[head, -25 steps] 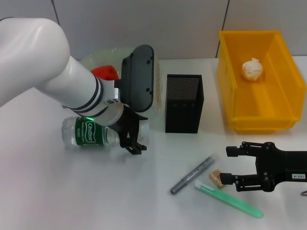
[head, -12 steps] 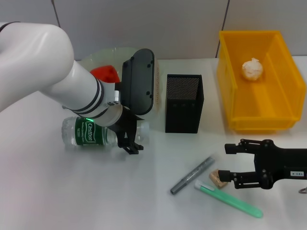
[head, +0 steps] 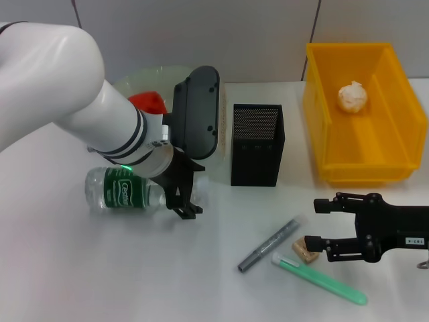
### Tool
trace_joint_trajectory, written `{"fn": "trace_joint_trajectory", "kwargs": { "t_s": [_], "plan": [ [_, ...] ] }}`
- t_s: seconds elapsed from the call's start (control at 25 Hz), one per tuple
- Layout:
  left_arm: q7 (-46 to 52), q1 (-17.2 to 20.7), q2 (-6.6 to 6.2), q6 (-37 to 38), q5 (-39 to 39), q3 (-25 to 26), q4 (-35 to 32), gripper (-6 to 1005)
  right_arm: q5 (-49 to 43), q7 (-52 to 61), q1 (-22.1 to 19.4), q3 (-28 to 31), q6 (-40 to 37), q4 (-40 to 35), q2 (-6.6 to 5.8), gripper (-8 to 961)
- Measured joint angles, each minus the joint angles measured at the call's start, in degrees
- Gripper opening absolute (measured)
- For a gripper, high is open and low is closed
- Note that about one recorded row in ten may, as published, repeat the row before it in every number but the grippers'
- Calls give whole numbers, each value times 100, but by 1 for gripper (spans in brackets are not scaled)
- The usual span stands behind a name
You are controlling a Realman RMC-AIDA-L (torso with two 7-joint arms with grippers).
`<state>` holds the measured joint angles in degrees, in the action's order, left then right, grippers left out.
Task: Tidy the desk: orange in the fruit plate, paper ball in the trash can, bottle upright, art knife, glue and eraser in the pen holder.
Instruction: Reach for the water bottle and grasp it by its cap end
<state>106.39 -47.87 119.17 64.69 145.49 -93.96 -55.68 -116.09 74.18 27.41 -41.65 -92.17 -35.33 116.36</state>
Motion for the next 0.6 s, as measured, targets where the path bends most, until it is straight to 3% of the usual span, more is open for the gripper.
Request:
{"fn": "trace_joint_trajectory", "kwargs": {
  "t_s": [0.6],
  "plan": [
    [17, -28, 0, -345, 17, -270, 223, 773, 0, -14, 3, 52, 7, 3, 15, 819]
  ]
}}
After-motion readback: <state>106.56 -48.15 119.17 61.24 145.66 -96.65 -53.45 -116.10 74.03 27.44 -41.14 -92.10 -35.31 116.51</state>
